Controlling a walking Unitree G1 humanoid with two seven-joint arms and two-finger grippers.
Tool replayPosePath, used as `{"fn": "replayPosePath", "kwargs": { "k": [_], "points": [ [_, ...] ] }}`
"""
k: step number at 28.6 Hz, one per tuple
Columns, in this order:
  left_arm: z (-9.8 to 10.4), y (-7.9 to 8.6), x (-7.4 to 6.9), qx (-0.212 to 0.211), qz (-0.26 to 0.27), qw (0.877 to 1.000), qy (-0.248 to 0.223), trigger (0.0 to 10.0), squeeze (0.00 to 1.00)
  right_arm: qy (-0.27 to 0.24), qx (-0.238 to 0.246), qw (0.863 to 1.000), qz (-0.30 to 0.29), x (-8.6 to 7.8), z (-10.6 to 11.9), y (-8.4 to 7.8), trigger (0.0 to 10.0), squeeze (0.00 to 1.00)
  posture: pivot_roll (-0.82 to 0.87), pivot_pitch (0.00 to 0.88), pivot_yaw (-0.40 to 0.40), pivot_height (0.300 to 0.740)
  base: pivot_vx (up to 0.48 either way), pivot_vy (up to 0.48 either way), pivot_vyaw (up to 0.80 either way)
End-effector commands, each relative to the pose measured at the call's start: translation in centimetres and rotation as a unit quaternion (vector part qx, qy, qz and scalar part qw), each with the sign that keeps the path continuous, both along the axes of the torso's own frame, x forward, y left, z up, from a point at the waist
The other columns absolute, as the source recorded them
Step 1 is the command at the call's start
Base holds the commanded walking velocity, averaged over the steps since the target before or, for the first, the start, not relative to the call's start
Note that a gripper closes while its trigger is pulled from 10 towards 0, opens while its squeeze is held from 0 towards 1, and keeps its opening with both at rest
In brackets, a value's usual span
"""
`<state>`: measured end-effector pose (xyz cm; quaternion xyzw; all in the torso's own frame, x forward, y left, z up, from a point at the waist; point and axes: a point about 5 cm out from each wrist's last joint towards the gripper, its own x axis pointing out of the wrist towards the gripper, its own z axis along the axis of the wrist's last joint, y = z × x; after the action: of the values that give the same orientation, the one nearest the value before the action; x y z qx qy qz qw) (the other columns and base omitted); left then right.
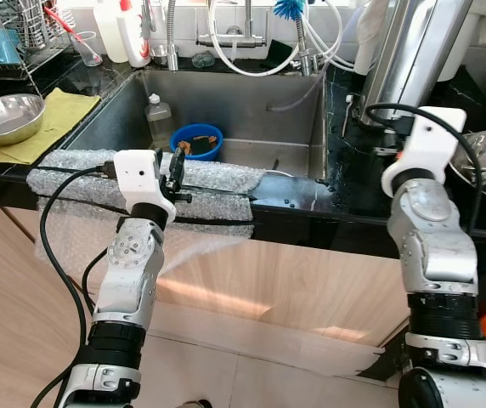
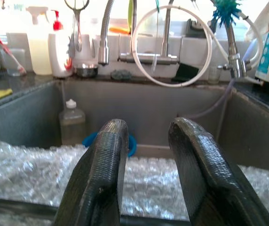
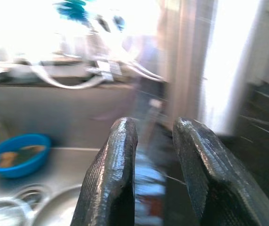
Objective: Kitchen organization
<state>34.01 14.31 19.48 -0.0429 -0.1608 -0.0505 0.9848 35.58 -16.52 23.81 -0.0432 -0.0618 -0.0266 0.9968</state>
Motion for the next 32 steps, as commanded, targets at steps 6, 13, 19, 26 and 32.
{"fn": "replayPosePath", "kwargs": {
  "k": [6,13,19,26,32],
  "points": [
    [-0.5,-0.1,0.0,0.037,0.012,0.999,-0.003,10.0,0.0,-0.076,-0.014,0.993,0.095,-1.3,0.1,2.8,10.0,0.0,-0.05,0.111,0.045,0.74,0.0,0.0,0.0],
    [-0.6,0.5,0.1,0.024,0.031,0.999,-0.006,10.0,0.0,-0.1,-0.011,0.99,0.098,-1.5,0.3,3.0,10.0,0.0,-0.05,0.111,0.047,0.74,0.0,0.0,0.0],
    [-0.3,0.9,0.4,0.023,0.044,0.999,-0.011,10.0,0.0,-0.111,-0.011,0.987,0.112,-1.7,-0.1,3.8,10.0,0.0,-0.02,0.105,0.05,0.74,0.0,0.0,0.0],
    [-0.1,1.2,0.5,0.024,0.048,0.998,-0.016,10.0,0.0,-0.116,-0.007,0.987,0.11,-1.6,-0.1,4.2,10.0,0.0,0.0,0.1,0.05,0.74,0.0,0.0,0.0],
    [-0.1,1.3,0.5,0.028,0.05,0.998,-0.017,10.0,0.0,-0.108,-0.002,0.989,0.103,-1.4,-0.4,4.3,10.0,0.0,0.01,0.091,0.044,0.74,0.0,0.0,0.0]
  ]
}}
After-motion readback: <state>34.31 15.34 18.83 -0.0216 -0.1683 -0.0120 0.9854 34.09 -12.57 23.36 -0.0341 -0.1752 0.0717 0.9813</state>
